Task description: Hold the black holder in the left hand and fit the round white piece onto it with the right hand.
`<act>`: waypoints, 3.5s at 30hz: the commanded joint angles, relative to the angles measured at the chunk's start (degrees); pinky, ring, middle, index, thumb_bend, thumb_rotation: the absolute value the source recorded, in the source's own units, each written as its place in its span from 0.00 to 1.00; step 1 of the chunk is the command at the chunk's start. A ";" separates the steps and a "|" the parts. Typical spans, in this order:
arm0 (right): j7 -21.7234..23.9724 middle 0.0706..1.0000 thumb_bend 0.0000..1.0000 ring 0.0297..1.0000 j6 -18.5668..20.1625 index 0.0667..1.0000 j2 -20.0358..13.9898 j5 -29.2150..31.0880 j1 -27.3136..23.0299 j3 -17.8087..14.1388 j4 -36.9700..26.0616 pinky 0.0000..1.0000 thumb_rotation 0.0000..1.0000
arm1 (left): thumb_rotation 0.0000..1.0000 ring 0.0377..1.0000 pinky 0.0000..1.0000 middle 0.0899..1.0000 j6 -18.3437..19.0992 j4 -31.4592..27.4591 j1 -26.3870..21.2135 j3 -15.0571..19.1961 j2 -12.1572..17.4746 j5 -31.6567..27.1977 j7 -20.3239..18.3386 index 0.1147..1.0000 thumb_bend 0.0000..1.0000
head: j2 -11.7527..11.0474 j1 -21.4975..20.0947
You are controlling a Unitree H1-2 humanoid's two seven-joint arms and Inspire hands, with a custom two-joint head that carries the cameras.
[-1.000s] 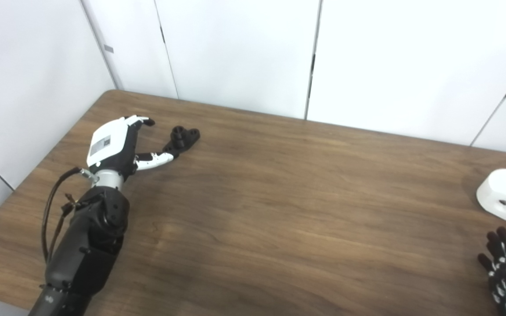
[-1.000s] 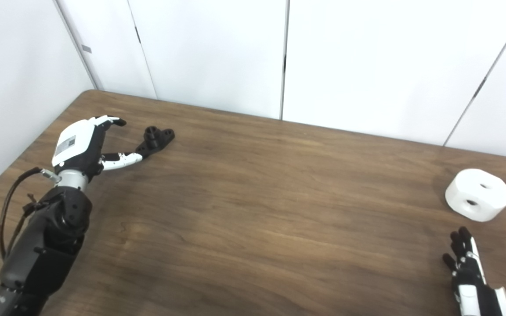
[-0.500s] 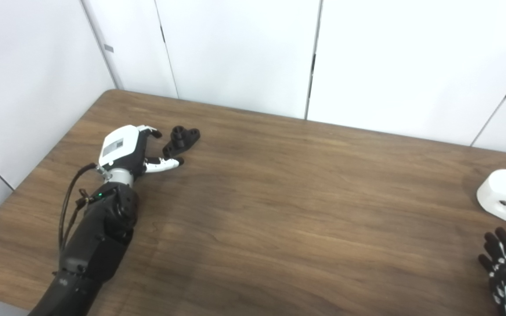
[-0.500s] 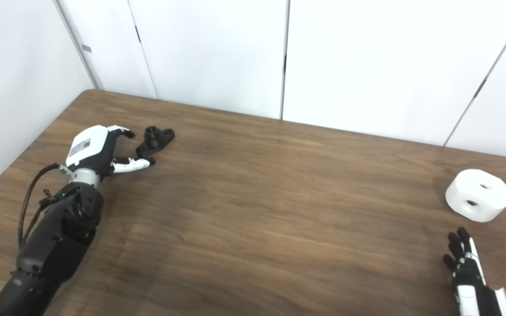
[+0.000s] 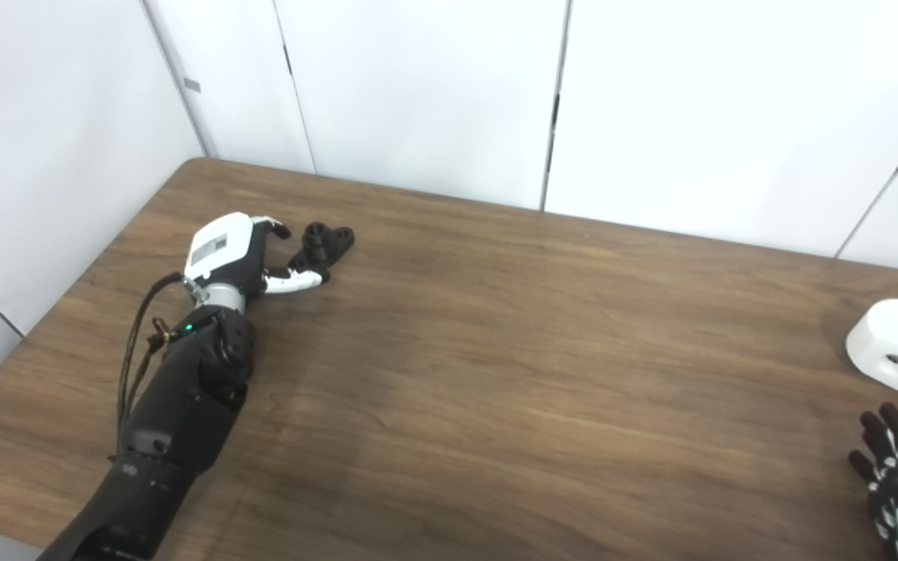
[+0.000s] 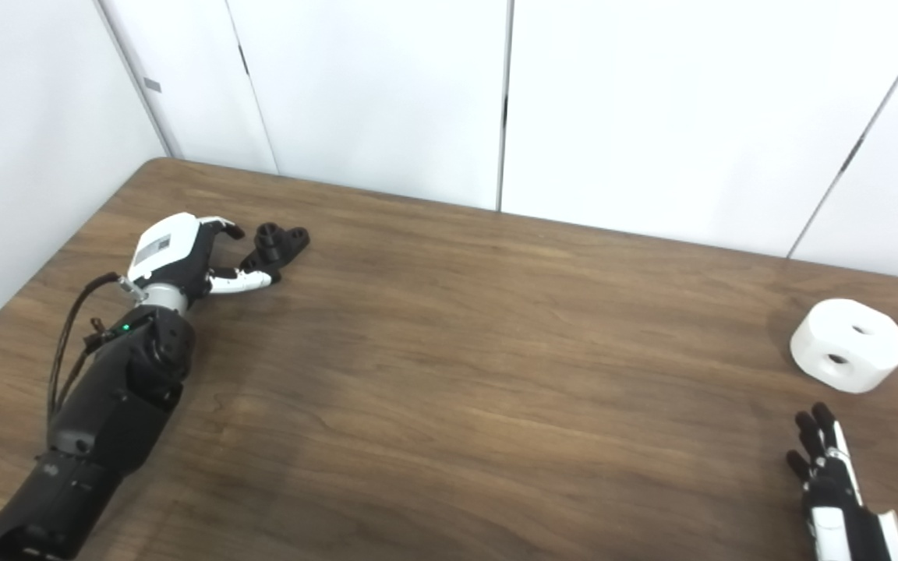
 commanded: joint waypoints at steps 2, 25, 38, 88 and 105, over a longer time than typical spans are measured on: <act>-0.66 0.97 0.61 1.00 -0.85 0.99 -1.25 -0.30 6.57 0.76 -1.78 1.00 1.00 | 0.41 0.94 0.93 0.89 -0.16 0.55 -3.76 0.40 2.08 -0.33 1.24 0.73 0.83 | -0.04 -0.06; 0.19 0.99 0.65 1.00 3.14 1.00 -0.44 3.94 6.61 0.55 -2.76 1.00 1.00 | 0.43 0.92 0.92 0.86 -0.88 7.44 -6.96 -2.29 2.69 -1.45 3.18 0.72 0.82 | 0.42 -0.62; -0.07 1.00 0.61 1.00 8.61 1.00 -0.37 8.21 7.20 0.86 -5.79 1.00 1.00 | 0.38 0.90 0.91 0.82 -1.89 6.96 -6.44 -2.53 2.94 -2.91 4.00 0.62 0.79 | 0.77 -1.10; 0.22 1.00 0.62 1.00 9.49 1.00 -0.91 8.88 7.36 0.73 -6.86 1.00 1.00 | 0.05 0.86 0.81 0.75 -6.56 3.31 -3.07 -4.14 2.89 -5.33 3.75 0.42 0.52 | 1.91 -2.61; -0.06 1.00 0.61 1.00 9.60 1.00 -0.15 7.43 7.84 1.83 -8.07 1.00 1.00 | 0.06 0.89 0.85 0.79 -6.78 -11.42 4.01 -11.15 -2.87 -5.01 -2.61 0.42 0.52 | 3.08 -6.17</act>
